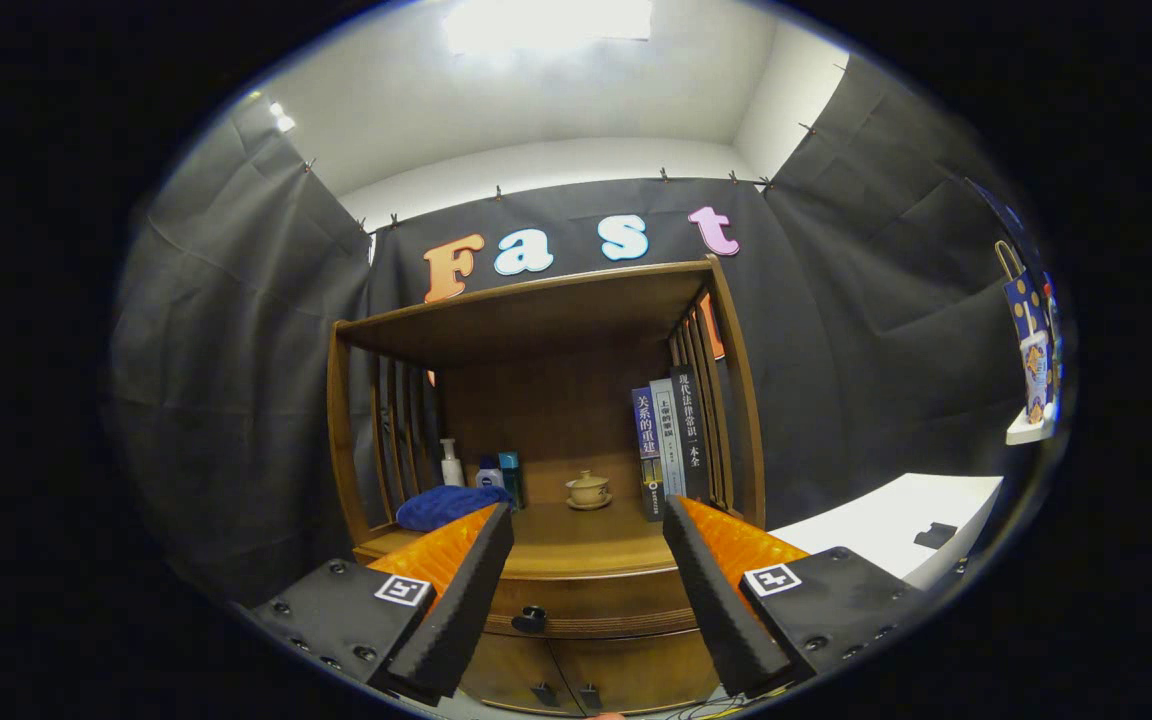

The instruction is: Pull open the drawer, take out the items inside it, and place them on the countertop above the cabinet.

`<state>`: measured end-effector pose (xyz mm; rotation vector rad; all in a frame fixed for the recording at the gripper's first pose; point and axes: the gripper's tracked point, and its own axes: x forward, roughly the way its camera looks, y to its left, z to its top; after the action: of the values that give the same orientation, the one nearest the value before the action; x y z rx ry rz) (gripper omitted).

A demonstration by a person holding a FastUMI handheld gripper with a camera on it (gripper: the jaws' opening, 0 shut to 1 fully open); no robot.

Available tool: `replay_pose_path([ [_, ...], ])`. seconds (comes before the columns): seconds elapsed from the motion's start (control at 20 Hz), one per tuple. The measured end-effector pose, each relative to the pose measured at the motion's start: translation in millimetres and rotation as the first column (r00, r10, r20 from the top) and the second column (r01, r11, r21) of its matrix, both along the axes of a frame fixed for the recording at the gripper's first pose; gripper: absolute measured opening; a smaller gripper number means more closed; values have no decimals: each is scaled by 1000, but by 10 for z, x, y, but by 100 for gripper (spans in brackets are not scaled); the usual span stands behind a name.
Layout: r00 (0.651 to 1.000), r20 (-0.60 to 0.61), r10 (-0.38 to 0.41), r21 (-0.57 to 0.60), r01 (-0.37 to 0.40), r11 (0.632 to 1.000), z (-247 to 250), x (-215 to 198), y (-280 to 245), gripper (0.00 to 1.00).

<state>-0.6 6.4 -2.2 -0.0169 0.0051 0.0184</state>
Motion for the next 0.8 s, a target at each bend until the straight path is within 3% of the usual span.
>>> replay_pose_path([
  [0.15, 1000, -3, -30, 1, 30, 1000, -2, -12, -45, 98],
  [0.5, 1000, -25, 14, -13, -14, 1000, -145, 167, 185, 98],
  [0.8, 986, -166, -17, 0, 17, 1000, -995, 658, 231, 98],
])
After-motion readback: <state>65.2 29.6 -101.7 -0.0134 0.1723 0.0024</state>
